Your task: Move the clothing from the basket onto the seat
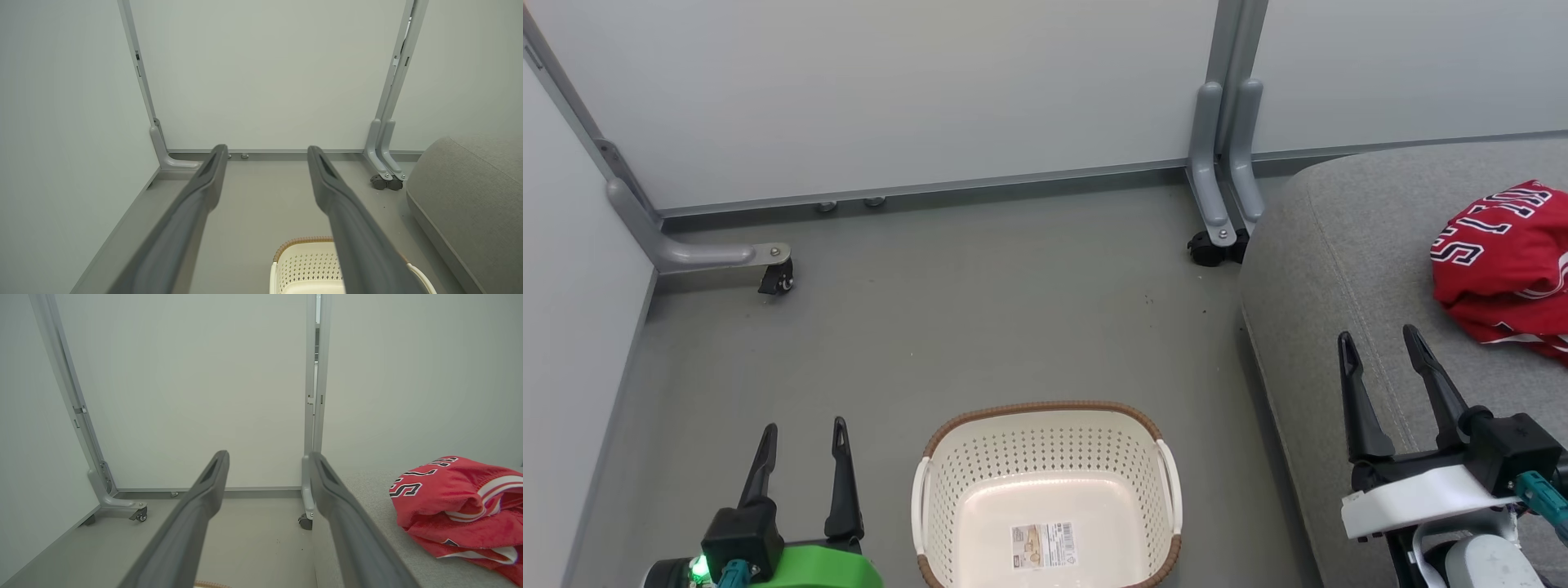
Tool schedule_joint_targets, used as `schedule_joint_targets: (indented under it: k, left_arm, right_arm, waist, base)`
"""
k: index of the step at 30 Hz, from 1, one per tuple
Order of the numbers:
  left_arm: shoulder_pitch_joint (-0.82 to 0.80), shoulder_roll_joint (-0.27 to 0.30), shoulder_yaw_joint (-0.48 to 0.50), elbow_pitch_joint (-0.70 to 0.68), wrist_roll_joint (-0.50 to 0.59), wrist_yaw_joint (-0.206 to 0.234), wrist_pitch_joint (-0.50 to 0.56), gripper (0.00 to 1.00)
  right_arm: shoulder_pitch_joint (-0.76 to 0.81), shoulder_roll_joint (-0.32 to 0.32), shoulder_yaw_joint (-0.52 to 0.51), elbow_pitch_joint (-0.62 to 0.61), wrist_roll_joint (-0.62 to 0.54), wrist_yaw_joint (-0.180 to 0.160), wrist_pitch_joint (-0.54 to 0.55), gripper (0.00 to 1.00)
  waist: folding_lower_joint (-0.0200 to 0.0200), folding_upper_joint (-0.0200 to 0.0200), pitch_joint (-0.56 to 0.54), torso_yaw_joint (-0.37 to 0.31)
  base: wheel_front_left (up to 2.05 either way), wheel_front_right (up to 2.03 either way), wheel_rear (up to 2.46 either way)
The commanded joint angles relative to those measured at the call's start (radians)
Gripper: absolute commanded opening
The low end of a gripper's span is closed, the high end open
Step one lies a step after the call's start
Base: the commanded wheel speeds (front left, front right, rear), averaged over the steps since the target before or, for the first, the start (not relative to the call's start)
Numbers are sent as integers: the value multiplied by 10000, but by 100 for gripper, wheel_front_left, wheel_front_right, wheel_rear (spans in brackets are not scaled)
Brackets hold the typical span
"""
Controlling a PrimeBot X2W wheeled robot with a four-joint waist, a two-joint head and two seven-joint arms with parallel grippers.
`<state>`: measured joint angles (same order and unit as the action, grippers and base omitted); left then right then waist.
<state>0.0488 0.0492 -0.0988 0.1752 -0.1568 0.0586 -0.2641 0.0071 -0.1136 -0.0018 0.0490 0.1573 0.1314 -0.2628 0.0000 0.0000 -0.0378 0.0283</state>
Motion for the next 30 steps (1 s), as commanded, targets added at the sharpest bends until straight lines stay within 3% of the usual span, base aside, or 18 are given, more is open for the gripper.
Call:
schedule_joint_targets:
  k: [1, 21, 25, 26, 30]
  left_arm:
    - [-31, 29, 69, 66, -1, -34, 0, 100]
    - [-78, 29, 102, 399, -15, -464, 0, 100]
    - [-55, 29, 150, 479, -415, -571, 0, 100]
    - [-3, 0, 108, 475, -417, -547, 1, 0]
    - [-16, -11, 137, 737, -738, -576, 105, 0]
  right_arm:
    - [-84, -10, -12, 4, -41, -17, -29, 100]
    - [-81, 47, -10, 21, -10, -15, -29, 100]
    - [-77, 40, -12, 32, -20, -17, -29, 100]
    - [-11, 55, -7, 11, 5, 0, 0, 0]
    - [70, 116, -8, 268, 328, 2, 85, 0]
  waist:
    - [0, 0, 4, 2]
    - [0, 0, 77, 87]
    - [0, 0, 69, 74]
    - [0, 0, 70, 75]
    - [0, 0, 74, 70]
  base:
    - [0, 0, 0]
    - [0, 0, 0]
    - [0, 0, 0]
    - [0, 0, 0]
    - [0, 0, 0]
